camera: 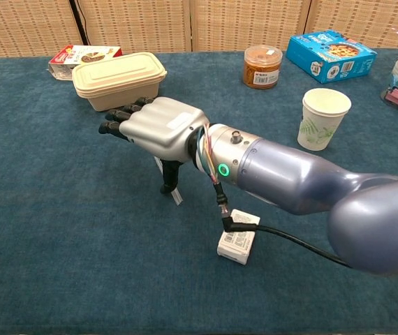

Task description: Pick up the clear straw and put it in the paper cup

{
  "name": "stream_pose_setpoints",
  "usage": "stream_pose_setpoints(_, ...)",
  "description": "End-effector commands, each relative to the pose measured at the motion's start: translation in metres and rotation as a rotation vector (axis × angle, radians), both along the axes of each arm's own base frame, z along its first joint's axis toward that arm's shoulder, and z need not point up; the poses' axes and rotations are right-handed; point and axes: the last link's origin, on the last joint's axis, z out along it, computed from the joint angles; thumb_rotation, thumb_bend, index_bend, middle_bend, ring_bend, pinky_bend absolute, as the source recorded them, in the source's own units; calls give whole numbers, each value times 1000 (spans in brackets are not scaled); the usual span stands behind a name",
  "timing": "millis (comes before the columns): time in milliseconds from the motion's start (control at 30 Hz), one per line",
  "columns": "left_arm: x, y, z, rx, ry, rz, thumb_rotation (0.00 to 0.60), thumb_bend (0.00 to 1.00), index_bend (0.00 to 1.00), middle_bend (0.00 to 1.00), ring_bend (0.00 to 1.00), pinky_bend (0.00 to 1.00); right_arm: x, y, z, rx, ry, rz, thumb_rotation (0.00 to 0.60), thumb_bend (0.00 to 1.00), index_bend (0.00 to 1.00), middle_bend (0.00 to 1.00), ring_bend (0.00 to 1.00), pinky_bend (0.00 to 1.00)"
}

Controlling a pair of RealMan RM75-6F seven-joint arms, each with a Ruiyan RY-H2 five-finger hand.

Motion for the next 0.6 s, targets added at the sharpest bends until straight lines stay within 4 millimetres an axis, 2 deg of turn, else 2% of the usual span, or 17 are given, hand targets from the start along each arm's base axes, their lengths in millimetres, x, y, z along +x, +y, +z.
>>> stream_pose_setpoints(33, 0, 0, -1, -1, 2, -1, 600, 0, 0, 0, 0, 0, -5, -5, 6, -42, 42, 40, 600, 0, 0, 0, 0, 0)
stream_pose_setpoints(400, 2, -1, -3, -5, 10, -4, 600, 0, 0, 0, 0, 0, -30, -30, 30, -215, 226, 174, 600, 0, 0, 0, 0, 0)
stream_pose_setpoints(600, 2, -1, -3, -6, 10, -4, 600, 0, 0, 0, 0, 0, -28, -39, 48, -218, 131, 93, 600, 0, 0, 0, 0, 0)
